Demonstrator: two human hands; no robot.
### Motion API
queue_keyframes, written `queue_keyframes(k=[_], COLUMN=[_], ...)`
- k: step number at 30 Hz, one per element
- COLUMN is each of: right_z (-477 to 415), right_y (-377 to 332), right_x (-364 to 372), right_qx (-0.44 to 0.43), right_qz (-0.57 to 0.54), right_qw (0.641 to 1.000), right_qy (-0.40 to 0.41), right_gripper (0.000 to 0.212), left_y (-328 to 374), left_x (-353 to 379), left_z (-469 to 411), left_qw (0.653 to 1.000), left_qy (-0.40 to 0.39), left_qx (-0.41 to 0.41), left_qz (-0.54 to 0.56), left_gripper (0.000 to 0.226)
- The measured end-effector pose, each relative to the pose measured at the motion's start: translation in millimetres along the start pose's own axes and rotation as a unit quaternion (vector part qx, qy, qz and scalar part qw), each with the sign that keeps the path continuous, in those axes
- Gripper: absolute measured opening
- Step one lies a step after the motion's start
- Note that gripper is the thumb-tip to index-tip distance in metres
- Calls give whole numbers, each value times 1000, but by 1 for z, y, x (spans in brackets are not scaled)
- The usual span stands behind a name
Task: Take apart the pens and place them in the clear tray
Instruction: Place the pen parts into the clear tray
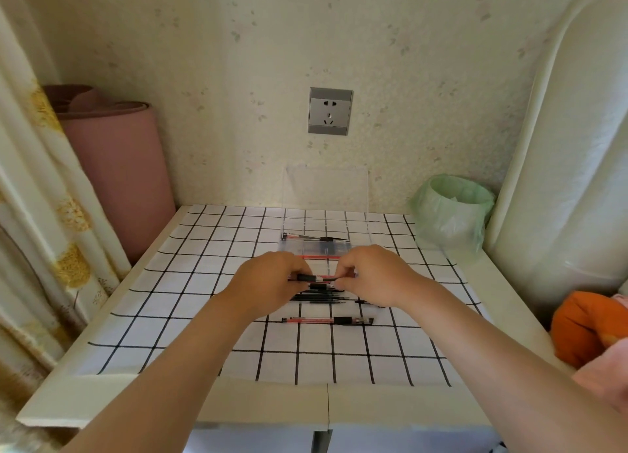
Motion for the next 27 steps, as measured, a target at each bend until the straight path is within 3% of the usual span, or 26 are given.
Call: queue_keyframes(k=[7,11,15,19,27], right_z=[2,5,6,8,2], right_y=[15,26,22,16,18], right_x=[1,4,5,17,9], right_qx=[18,35,24,5,8], right_qz=[30,54,69,98,90], right_qw=[999,998,997,995,996], right_qy=[-17,-26,-4,-30,-11], right_gripper=[14,24,14,17,15], left_y=[-11,-12,-7,-4,-5], left_x=[12,23,30,34,29], left_z=[1,3,5,7,6], left_qw=[998,998,997,995,995], left_qy=[-27,-50,-77,-97,-78], left_qx=[-13,-18,-16,-5,14], left_qz=[-56,-42,-19,-14,-57], left_gripper=[17,15,17,18,28])
Point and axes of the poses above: each hand's wrist, its own z-axis away from the middle knuckle, its own x-axis out of the palm, y = z × x, the point moved 9 cm from there along -z, towards the middle knuckle, and after that the axes turned 14 degrees about y, right-handed, at the moved point
